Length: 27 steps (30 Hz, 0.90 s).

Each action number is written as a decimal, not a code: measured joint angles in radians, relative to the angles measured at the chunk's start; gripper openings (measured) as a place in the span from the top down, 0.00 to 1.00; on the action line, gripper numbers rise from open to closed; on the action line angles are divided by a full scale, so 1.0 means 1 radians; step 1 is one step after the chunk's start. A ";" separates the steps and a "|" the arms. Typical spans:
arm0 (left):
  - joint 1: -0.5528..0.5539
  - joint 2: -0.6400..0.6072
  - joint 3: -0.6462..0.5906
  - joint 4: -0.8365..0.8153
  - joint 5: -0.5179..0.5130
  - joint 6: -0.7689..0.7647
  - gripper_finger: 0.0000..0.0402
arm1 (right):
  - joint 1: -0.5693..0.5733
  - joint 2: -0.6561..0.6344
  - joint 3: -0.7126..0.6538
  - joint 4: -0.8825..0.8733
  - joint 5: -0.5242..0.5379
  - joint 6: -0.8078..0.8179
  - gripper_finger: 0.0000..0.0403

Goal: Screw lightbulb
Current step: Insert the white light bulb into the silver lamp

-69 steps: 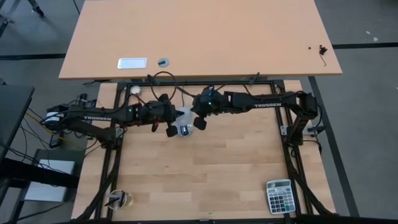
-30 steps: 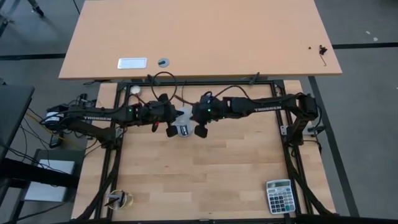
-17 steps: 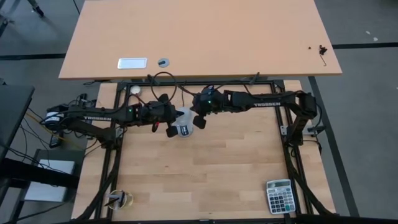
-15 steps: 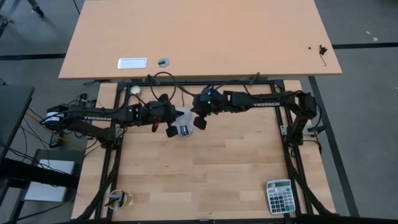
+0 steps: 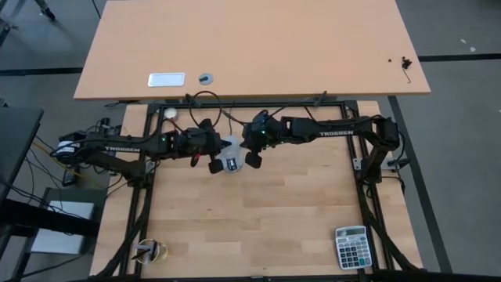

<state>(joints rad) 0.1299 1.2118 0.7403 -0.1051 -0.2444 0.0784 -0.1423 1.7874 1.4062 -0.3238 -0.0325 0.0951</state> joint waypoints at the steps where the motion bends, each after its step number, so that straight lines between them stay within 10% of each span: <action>1: 0.000 0.000 0.000 0.001 -0.002 0.000 1.00 | 0.008 0.000 0.000 0.001 -0.026 0.003 0.98; 7: 0.001 0.000 0.000 0.004 -0.012 0.000 1.00 | 0.054 0.008 -0.002 0.008 -0.115 -0.014 0.98; 16: 0.002 0.000 0.000 0.001 -0.026 -0.001 1.00 | 0.020 -0.001 -0.002 0.011 0.106 -0.030 0.98; 27: 0.000 0.000 0.000 0.003 0.003 0.000 1.00 | -0.039 -0.001 -0.002 0.091 0.130 -0.046 0.98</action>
<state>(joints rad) 0.1296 1.2118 0.7406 -0.1022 -0.2415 0.0784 -0.1813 1.7863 1.4044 -0.2328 0.0975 0.0490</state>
